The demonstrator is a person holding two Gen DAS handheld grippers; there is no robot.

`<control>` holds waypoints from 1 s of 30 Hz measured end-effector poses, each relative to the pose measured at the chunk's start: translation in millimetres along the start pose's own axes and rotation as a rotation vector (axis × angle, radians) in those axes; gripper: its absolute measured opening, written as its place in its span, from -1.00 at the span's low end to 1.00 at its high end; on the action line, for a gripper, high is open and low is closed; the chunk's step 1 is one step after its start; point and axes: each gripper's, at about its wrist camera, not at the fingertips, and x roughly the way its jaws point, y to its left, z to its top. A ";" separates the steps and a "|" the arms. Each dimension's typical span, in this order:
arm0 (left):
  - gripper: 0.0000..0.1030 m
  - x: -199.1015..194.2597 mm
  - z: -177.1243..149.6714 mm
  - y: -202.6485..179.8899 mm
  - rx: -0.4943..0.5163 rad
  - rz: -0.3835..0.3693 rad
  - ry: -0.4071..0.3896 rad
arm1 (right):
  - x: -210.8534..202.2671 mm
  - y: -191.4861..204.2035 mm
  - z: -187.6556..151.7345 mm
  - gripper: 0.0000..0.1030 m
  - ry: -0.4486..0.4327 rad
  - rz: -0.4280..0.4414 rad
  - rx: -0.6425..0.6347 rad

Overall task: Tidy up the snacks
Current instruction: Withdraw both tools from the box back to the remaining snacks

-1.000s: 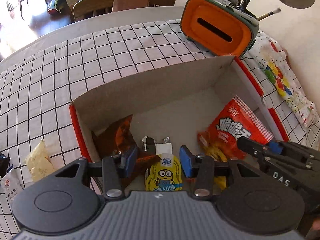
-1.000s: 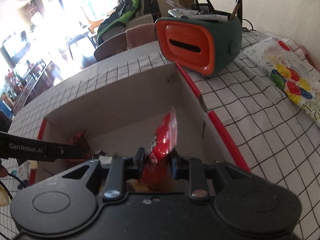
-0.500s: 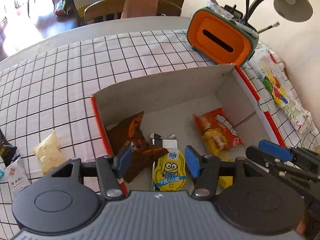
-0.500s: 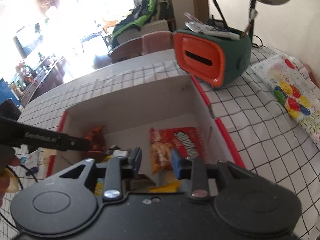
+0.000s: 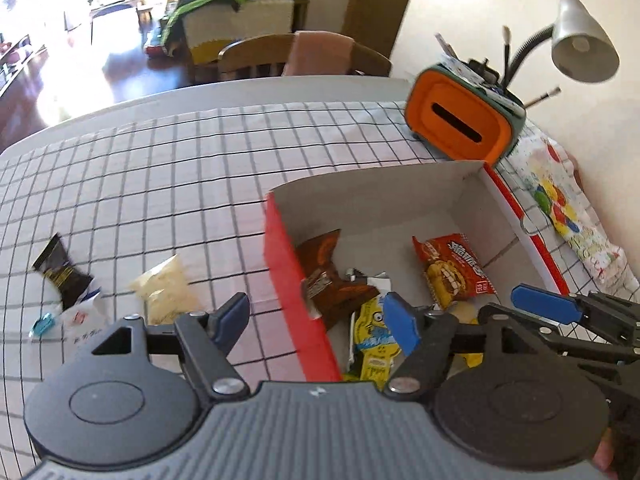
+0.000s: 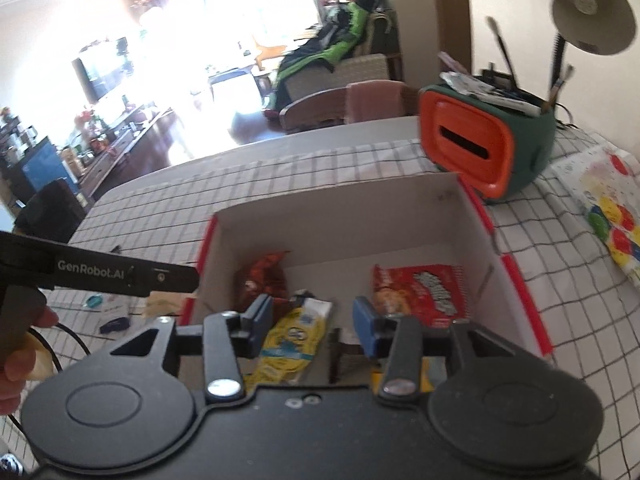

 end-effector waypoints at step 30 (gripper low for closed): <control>0.75 -35.8 -55.1 230.1 -0.170 0.142 -0.089 | 95.9 171.1 12.9 1.00 0.106 0.096 -0.148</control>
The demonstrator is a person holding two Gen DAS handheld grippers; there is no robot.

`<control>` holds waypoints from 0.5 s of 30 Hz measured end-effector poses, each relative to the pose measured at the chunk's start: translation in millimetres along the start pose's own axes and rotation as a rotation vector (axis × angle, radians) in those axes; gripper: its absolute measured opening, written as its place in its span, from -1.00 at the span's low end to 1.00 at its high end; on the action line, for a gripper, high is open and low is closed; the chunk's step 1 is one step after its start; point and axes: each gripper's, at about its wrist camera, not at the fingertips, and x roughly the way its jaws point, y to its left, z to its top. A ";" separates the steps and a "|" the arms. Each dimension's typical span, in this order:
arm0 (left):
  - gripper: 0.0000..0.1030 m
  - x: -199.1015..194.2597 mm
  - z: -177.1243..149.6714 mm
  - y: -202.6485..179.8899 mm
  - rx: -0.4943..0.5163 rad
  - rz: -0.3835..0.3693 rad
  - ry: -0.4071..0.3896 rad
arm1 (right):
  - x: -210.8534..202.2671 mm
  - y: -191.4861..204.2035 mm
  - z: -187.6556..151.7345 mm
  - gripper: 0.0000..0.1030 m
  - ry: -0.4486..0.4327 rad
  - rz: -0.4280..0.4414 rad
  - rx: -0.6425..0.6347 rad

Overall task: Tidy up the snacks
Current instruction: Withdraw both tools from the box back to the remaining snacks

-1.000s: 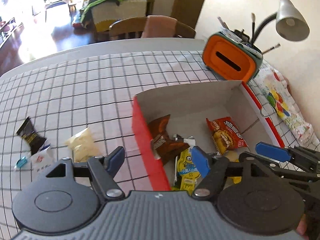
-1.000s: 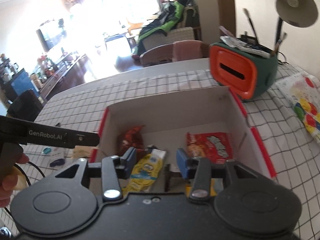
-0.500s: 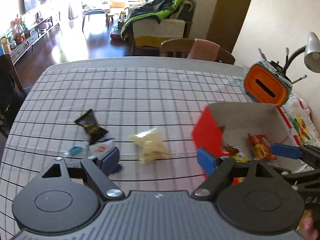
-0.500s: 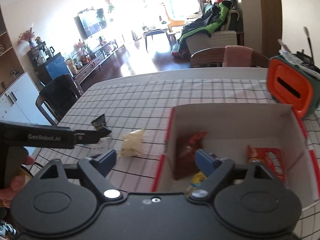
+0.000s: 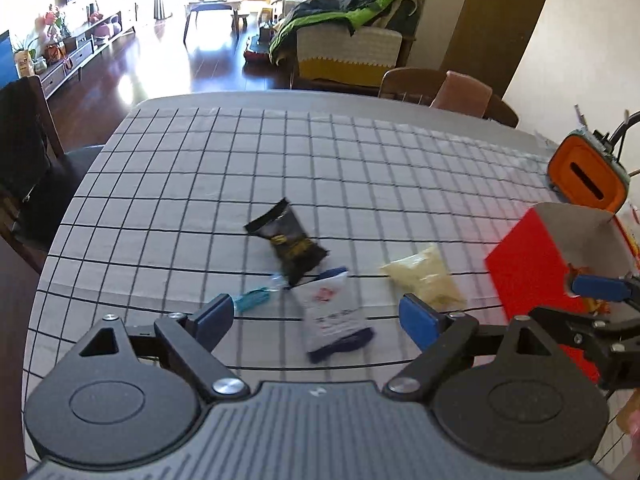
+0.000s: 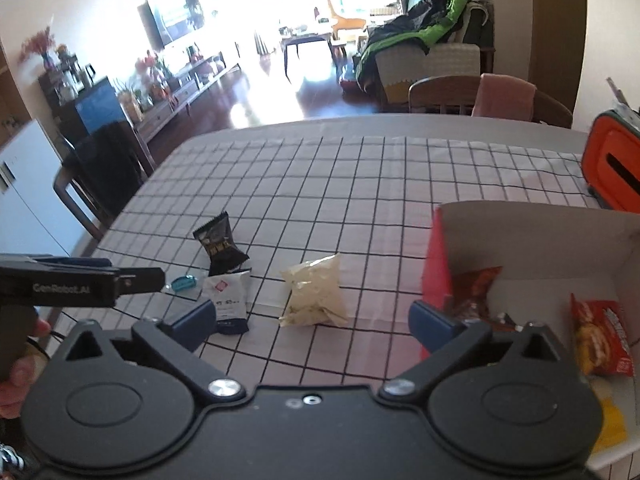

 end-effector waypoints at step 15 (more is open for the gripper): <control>0.75 68.3 4.7 33.7 -0.017 -0.105 0.137 | 82.0 25.9 6.7 0.87 0.106 -0.100 -0.113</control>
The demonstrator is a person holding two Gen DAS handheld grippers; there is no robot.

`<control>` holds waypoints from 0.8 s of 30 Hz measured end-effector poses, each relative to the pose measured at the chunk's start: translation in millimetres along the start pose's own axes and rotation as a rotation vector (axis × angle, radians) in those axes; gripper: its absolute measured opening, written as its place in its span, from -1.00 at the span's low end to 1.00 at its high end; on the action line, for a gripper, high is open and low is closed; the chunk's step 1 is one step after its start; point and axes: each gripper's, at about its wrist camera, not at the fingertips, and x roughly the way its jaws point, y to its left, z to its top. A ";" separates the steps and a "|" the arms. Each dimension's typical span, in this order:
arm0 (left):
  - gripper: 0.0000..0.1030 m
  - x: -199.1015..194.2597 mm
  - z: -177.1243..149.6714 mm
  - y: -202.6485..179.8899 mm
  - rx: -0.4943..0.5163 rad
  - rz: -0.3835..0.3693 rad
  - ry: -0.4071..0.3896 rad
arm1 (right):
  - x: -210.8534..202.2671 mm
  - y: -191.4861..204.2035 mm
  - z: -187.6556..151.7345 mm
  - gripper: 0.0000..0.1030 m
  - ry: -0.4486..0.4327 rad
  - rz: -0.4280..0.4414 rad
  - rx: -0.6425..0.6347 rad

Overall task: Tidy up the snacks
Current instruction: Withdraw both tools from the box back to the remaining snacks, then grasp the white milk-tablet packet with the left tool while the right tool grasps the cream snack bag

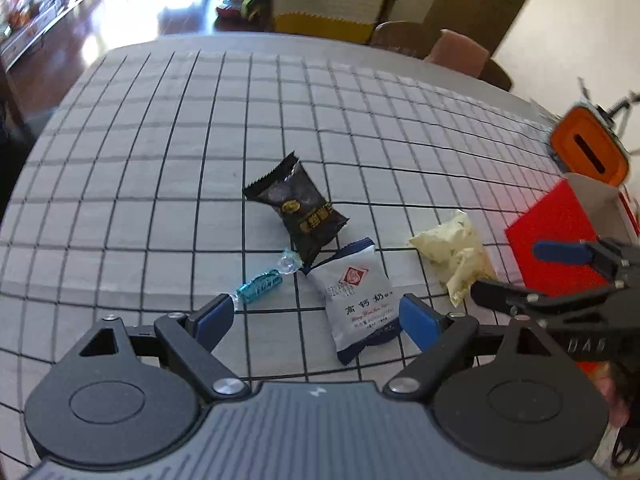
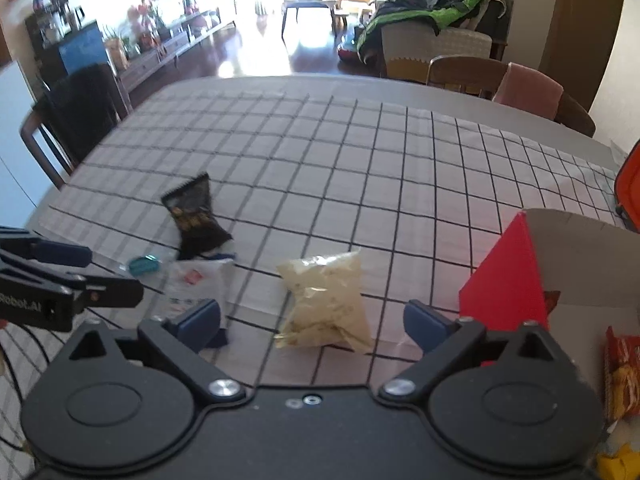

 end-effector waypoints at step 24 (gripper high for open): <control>0.26 65.0 19.4 -41.8 -0.057 0.125 0.065 | 49.0 2.1 1.5 0.00 0.034 -0.053 -0.104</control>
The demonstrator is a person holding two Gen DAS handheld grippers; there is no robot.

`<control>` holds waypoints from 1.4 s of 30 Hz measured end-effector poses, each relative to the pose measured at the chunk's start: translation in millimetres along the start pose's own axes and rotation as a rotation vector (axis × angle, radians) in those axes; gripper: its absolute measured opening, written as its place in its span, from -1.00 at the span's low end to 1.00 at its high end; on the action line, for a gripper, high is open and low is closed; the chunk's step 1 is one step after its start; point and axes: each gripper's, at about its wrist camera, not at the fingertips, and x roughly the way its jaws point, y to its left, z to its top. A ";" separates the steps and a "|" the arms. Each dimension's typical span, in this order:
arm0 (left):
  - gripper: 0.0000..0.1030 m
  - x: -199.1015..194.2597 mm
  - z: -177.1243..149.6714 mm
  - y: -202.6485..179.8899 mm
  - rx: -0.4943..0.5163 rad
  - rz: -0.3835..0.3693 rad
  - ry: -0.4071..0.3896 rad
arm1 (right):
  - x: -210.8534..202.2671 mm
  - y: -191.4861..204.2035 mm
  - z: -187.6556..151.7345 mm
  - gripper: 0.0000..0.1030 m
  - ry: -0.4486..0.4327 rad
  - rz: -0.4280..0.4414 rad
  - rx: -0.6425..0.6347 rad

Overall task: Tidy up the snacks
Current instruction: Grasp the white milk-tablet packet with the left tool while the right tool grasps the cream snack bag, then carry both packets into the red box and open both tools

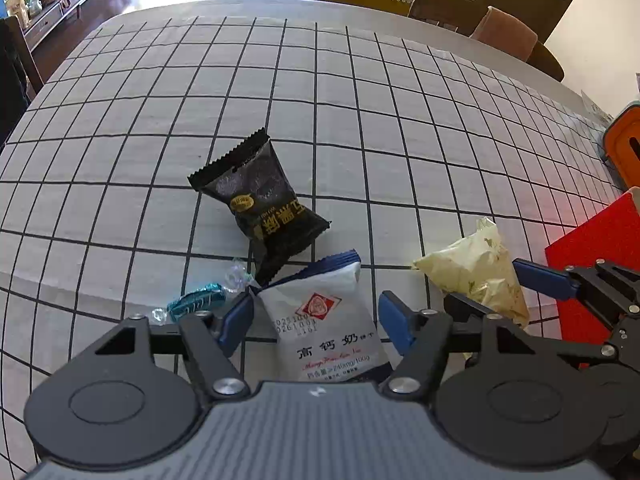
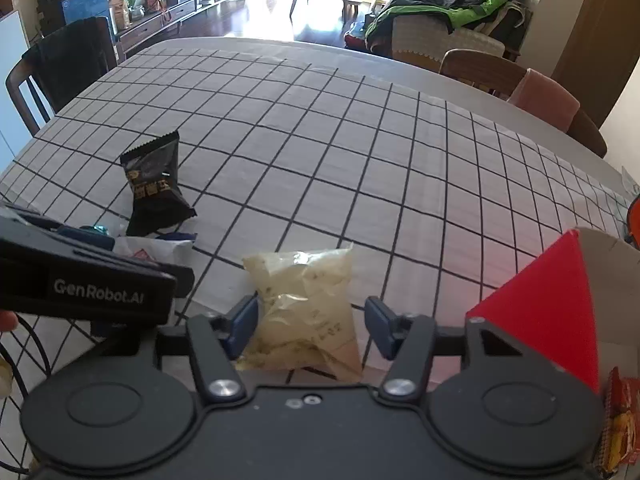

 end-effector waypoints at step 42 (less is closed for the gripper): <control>-0.08 -110.1 -52.8 0.2 0.039 -0.076 -0.086 | -144.8 -16.8 -54.3 -0.37 -0.136 0.059 0.202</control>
